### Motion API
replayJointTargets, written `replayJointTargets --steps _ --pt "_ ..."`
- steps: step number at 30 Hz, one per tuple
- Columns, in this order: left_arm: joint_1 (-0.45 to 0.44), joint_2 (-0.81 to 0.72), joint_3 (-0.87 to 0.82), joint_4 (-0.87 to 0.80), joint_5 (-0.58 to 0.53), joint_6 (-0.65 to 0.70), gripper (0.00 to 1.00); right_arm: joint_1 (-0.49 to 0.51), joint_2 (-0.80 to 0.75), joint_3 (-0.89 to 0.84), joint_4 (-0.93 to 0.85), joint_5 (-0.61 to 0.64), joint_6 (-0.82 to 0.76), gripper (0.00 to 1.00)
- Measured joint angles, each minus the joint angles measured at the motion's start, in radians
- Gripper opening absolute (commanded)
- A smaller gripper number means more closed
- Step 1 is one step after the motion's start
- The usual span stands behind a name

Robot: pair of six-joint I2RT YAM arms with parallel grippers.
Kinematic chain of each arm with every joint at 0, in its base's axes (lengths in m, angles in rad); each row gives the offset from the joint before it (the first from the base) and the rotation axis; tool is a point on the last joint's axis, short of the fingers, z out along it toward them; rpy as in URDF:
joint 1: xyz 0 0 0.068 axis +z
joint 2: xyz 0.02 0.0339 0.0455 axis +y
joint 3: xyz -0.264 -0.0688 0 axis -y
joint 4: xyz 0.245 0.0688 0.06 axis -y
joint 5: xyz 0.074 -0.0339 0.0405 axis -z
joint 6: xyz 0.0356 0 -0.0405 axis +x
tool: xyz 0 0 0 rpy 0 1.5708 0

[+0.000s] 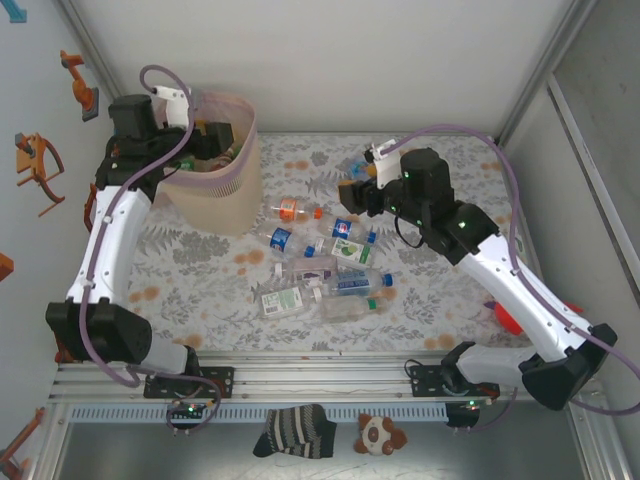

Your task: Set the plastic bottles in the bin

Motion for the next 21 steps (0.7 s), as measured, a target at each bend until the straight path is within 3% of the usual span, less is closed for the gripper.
replayJointTargets --steps 10,21 --pt "-0.02 -0.208 -0.174 0.051 0.124 -0.018 0.71 0.0 0.014 0.0 0.01 0.005 -0.001 0.7" --pt "-0.026 -0.376 -0.354 0.043 0.157 -0.035 0.71 0.0 0.083 0.03 0.015 0.023 -0.026 0.7"
